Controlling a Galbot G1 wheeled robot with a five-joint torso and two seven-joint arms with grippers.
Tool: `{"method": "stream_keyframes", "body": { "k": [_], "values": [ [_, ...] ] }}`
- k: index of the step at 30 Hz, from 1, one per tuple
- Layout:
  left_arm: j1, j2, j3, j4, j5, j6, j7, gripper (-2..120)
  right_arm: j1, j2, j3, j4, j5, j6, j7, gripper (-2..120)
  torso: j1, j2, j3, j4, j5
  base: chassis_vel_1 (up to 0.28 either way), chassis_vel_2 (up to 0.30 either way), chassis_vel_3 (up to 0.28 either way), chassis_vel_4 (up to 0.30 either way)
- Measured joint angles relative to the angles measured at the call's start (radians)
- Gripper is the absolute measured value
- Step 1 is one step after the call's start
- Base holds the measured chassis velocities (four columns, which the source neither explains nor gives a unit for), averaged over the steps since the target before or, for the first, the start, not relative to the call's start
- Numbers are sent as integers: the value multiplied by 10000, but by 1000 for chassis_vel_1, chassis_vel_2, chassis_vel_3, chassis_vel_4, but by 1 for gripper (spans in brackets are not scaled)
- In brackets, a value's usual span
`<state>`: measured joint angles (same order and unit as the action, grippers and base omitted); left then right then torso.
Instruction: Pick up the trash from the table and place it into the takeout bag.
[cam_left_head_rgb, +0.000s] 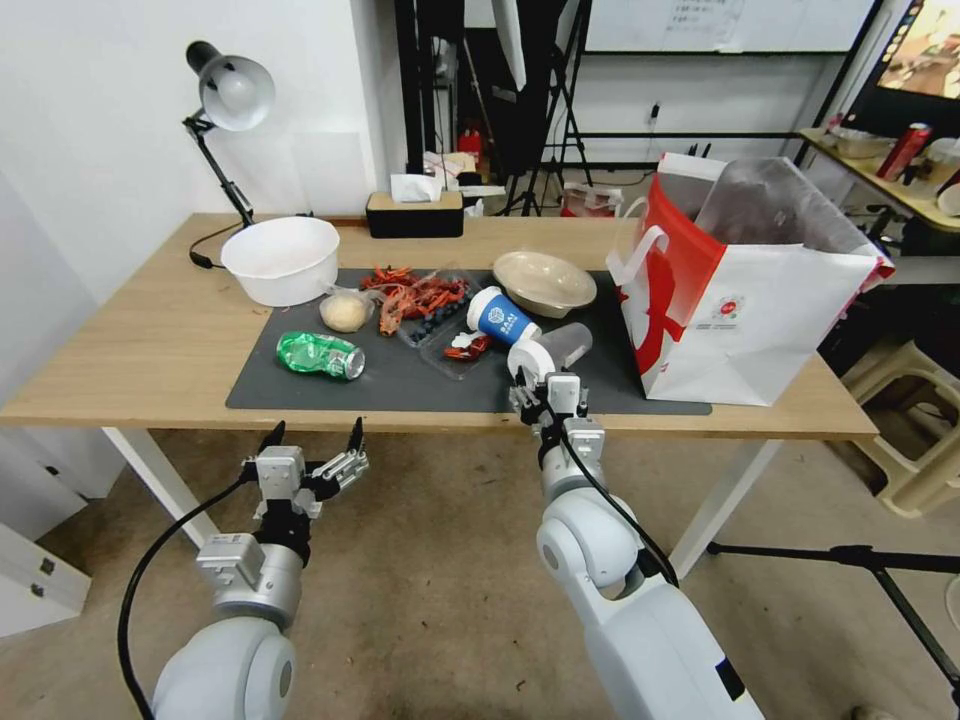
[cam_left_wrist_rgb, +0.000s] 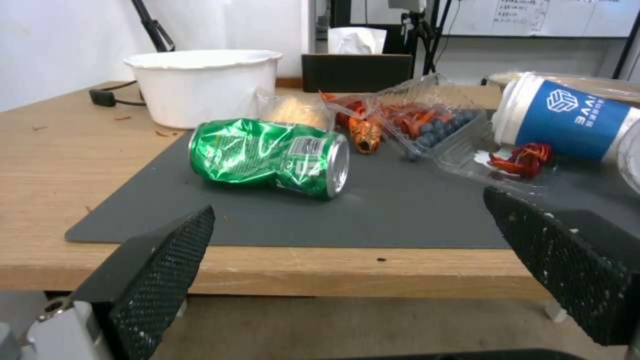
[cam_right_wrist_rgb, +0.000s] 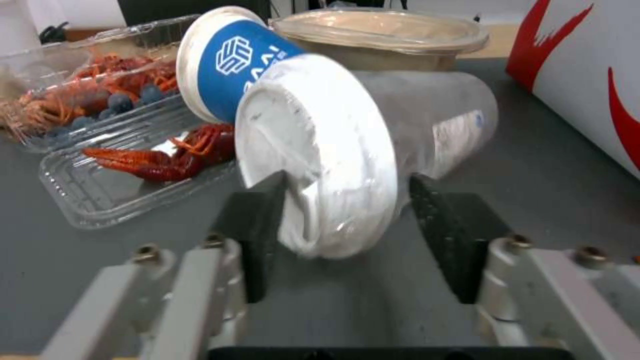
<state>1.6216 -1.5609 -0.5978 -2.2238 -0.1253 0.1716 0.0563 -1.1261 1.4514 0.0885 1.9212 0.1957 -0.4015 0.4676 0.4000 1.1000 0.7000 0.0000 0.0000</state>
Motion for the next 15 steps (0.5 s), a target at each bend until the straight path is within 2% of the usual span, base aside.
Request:
{"method": "stream_keyframes", "body": {
  "k": [1, 3, 6, 10, 15],
  "values": [
    [-8, 0, 5, 28, 4, -30, 0, 100, -30, 0, 0, 2, -24, 0, -14, 39, 1, 0, 0, 0, 0, 0, 0, 0, 0],
    [-9, 0, 6, 35, 4, -37, 0, 100, -37, 0, 0, 4, -31, 0, -21, 38, 0, 0, 0, 0, 0, 0, 0, 0, 0],
    [-17, 1, 17, 103, 19, -133, 0, 100, -122, 9, 2, 81, -66, 1, -74, 22, 0, 0, 0, 0, 0, 0, 0, 0, 0],
    [0, 2, 20, 122, 33, -208, -1, 100, -236, 10, 15, 203, -95, 3, -120, 14, 1, 0, 0, 0, 0, 0, 0, 0, 0],
    [26, 2, 21, 123, 46, -260, -1, 100, -384, 0, 35, 369, -173, 26, -176, 13, 0, 0, 0, 0, 0, 0, 0, 0, 0]
  ]
}}
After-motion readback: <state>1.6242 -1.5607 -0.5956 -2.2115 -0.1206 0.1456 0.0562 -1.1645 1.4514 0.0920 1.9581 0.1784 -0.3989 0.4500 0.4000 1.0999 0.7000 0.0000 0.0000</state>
